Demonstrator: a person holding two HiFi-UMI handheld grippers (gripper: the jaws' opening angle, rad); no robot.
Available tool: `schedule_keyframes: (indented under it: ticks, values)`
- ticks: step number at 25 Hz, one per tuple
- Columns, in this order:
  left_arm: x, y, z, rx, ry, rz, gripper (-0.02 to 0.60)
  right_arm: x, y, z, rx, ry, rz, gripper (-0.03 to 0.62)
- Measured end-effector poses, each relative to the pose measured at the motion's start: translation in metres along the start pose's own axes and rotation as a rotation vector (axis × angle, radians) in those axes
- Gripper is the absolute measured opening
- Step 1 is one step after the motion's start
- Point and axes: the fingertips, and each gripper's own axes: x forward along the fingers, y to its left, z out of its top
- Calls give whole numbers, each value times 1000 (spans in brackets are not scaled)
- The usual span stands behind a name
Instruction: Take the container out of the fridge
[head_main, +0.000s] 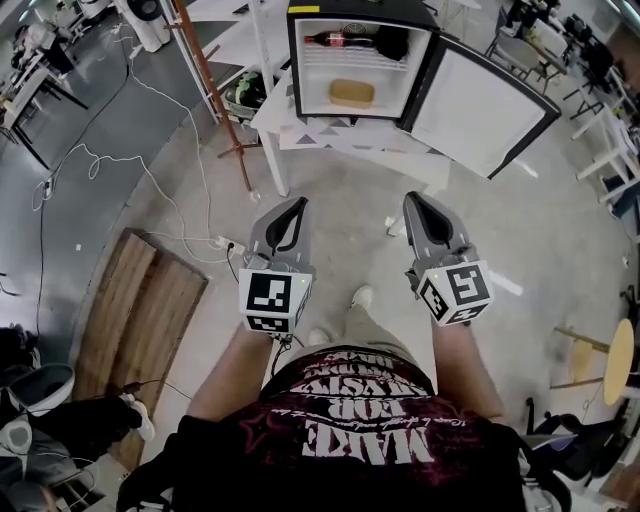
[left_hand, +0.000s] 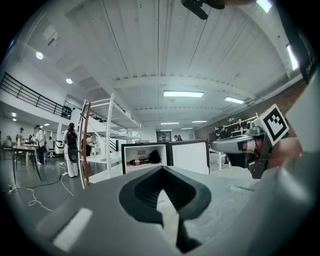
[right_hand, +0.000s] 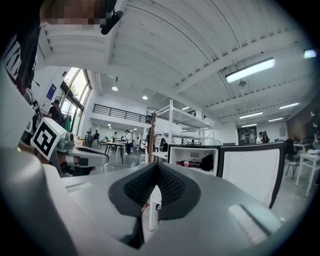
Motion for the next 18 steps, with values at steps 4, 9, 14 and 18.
schedule_keyframes:
  ticks: [4,9,14,18]
  values:
    - [15,4,-8,-21,21,2,0,10,-9,-11,7,29,5,28]
    - [47,-2,-1,-8,9,-24,0,25,-32,-11,15,33,7,28]
    - [69,1,3,15,6,-21,0,40,-47,-10,15,33,16,28]
    - [80,11,-4,3,37,-3,0,58,-55,-14,24,44,35,28]
